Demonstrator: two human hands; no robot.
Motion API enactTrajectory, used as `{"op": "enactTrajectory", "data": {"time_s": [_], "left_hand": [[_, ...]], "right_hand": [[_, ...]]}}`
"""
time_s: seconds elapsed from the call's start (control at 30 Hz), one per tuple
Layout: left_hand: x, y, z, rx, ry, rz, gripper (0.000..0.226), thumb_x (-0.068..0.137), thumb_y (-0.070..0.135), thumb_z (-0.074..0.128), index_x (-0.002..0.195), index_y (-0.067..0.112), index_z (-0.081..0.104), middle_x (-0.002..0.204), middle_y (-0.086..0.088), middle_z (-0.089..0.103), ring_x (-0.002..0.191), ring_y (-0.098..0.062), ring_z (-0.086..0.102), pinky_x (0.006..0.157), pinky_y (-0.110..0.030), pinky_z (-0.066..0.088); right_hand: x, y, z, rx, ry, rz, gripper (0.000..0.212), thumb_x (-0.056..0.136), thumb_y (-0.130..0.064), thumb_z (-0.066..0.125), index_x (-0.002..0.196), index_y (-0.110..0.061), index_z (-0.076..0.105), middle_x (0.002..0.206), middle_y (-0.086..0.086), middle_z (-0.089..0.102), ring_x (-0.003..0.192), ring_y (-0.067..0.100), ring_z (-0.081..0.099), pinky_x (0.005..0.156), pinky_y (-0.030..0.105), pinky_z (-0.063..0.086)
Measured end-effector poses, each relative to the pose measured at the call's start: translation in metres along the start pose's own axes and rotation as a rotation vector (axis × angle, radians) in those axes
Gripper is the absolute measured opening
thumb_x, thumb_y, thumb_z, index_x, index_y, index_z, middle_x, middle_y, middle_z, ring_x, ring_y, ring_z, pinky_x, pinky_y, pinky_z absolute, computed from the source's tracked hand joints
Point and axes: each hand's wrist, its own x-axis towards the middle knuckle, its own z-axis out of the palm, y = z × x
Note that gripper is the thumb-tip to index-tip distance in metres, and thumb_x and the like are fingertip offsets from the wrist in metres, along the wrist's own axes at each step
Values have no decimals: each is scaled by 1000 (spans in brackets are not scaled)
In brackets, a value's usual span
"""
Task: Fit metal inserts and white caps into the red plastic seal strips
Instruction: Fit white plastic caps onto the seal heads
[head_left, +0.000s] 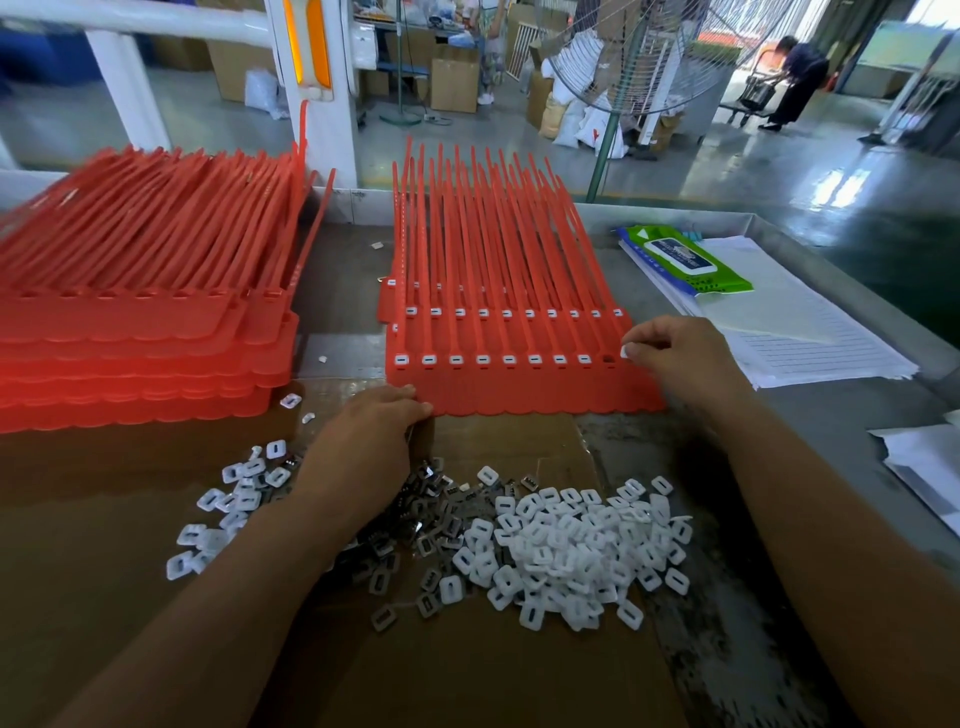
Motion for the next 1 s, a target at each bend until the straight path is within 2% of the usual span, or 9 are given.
{"op": "enactTrajectory", "data": {"time_s": [0.13,0.3,0.53,0.73,0.9,1.0], "left_hand": [[-1,0,0,-1,12,-2,42,85,0,46,119,20,58,135,0,48,125,-17,41,104,-32,31],[-1,1,-1,4,11,10,42,85,-1,46,119,19,58,134,-1,48,125,-17,41,104,-31,30],[-1,2,-1,11,6,15,41,86,0,45,120,19,57,135,-2,48,125,-17,41,103,-30,30],[-1,3,-1,17,7,5,40,87,2,45,120,20,57,136,-1,47,125,-17,41,102,-29,31],[-1,2,-1,21,-1,3,40,88,3,44,122,20,56,136,0,46,127,-16,38,103,-28,29],[-1,2,-1,13,-3,7,40,88,2,44,122,19,56,136,-1,46,127,-16,38,103,-28,29]], "right_hand": [[13,4,14,-40,-38,11,10,86,-10,60,89,-12,68,87,0,58,85,12,52,76,22,34],[20,16,25,-60,-66,50,9,87,-13,59,90,-15,68,91,-2,58,87,12,51,78,26,37],[22,22,29,-29,-72,57,11,87,-17,59,81,-24,60,91,-3,55,88,13,51,77,29,39],[23,24,29,-22,-80,38,23,86,-15,60,70,-30,55,89,-2,57,90,16,53,82,32,44],[23,22,29,-92,-101,-13,14,86,-11,60,76,-21,59,95,6,59,92,19,53,83,31,40],[24,21,28,-109,-90,-36,14,83,-9,62,76,-21,58,91,3,58,87,15,51,79,26,37]]}}
